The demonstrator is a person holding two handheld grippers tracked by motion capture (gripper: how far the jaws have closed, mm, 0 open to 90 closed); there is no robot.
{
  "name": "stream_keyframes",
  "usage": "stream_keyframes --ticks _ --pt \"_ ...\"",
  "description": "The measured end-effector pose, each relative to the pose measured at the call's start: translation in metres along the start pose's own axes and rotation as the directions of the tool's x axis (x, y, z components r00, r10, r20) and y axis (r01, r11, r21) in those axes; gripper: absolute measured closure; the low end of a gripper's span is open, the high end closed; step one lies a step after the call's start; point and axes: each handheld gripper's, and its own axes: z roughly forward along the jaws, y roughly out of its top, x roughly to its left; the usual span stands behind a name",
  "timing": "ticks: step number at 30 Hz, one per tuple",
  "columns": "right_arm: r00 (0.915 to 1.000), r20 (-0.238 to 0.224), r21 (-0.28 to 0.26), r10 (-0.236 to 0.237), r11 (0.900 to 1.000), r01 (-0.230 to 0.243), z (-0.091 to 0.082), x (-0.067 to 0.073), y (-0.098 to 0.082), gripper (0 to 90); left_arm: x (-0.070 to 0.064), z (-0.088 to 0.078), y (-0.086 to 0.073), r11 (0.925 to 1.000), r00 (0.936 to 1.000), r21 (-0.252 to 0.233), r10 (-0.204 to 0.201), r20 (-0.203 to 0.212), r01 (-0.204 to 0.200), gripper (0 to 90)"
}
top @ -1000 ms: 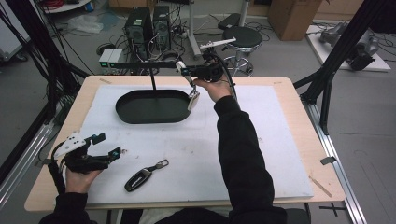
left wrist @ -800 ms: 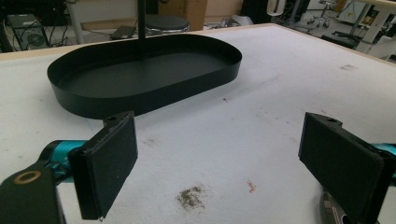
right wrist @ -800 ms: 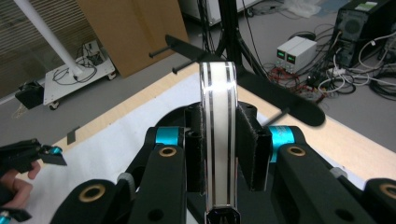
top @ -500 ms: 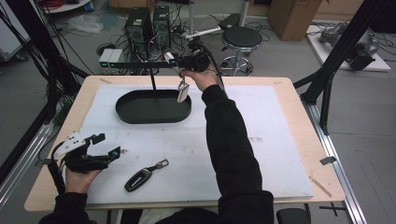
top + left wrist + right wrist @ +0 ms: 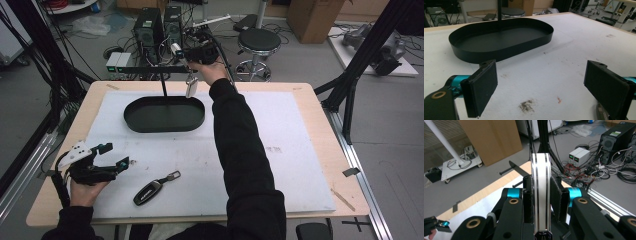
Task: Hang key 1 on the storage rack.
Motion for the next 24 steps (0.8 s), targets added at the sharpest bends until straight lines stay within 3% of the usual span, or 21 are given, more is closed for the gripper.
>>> stream_keyframes --ticks 7,11,24 --pt "0.9982 0.059 0.009 -0.016 1.000 0.016 0.008 -0.001 0.014 74.8 0.000 0.000 0.000 1.0000 1.0000 -0.001 -0.002 0.002 0.002 12.1" --pt "0.9977 0.067 0.011 -0.010 1.000 0.010 0.011 -0.003 0.017 74.7 0.001 0.000 0.000 1.0000 1.0000 0.000 -0.002 0.003 0.002 12.1" --pt "0.9949 0.099 0.008 0.017 1.000 -0.018 0.028 -0.022 0.010 74.7 0.001 0.001 0.000 1.0000 1.0000 0.004 0.000 0.005 0.000 12.1"
